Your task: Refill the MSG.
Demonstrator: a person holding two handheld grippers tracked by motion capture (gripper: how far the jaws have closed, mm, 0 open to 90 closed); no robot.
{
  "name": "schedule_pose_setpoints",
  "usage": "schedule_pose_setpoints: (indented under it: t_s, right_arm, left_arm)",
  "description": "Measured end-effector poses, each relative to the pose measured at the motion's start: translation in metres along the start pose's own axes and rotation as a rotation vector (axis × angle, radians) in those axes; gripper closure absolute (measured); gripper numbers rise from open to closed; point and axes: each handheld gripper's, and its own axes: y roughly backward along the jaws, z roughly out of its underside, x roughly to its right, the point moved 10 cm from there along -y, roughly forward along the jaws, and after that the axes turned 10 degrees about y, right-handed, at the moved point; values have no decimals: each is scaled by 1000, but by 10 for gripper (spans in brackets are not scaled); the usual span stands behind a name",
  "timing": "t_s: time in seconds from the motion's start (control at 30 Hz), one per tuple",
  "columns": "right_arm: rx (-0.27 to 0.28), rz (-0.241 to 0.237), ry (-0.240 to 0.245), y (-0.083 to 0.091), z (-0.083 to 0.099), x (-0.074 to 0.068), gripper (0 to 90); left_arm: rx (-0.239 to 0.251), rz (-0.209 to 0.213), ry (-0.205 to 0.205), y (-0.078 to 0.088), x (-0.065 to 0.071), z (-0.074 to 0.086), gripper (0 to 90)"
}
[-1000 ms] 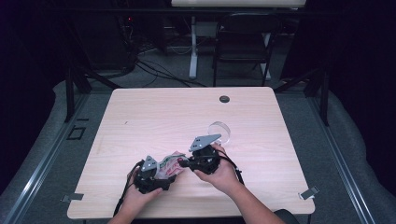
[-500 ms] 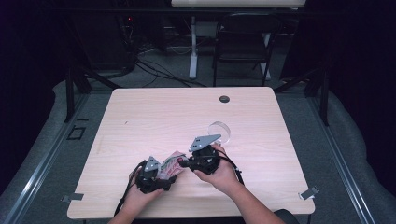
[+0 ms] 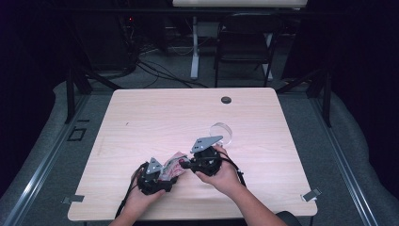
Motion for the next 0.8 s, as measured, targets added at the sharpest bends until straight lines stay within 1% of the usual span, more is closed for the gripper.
schedule_pose_setpoints:
  t_s: [0.17,0.27,0.4,0.47,0.53,0.63,0.73,0.8]
  right_arm:
    - [-1,-1,1,0,0,0,900]
    - [0,0,1,0,0,0,900]
    - [1,-1,1,0,0,0,900]
    - [2,-4,1,0,-1,-1,900]
    - [3,-3,1,0,-1,0,900]
    - [4,-1,1,0,-1,-1,900]
    - [5,-1,2,0,-1,-1,900]
    - [5,-1,2,0,-1,0,900]
  left_arm:
    - [-6,-1,-8,0,0,1,321]
    - [-3,-13,-10,0,0,1,329]
    - [1,-30,-29,0,0,1,369]
    - [3,-38,-34,0,0,1,414]
    - [10,-37,-26,0,0,0,440]
    - [12,-40,-25,1,0,0,461]
    - [14,-43,-24,1,0,0,475]
    - [19,-47,-31,1,0,0,488]
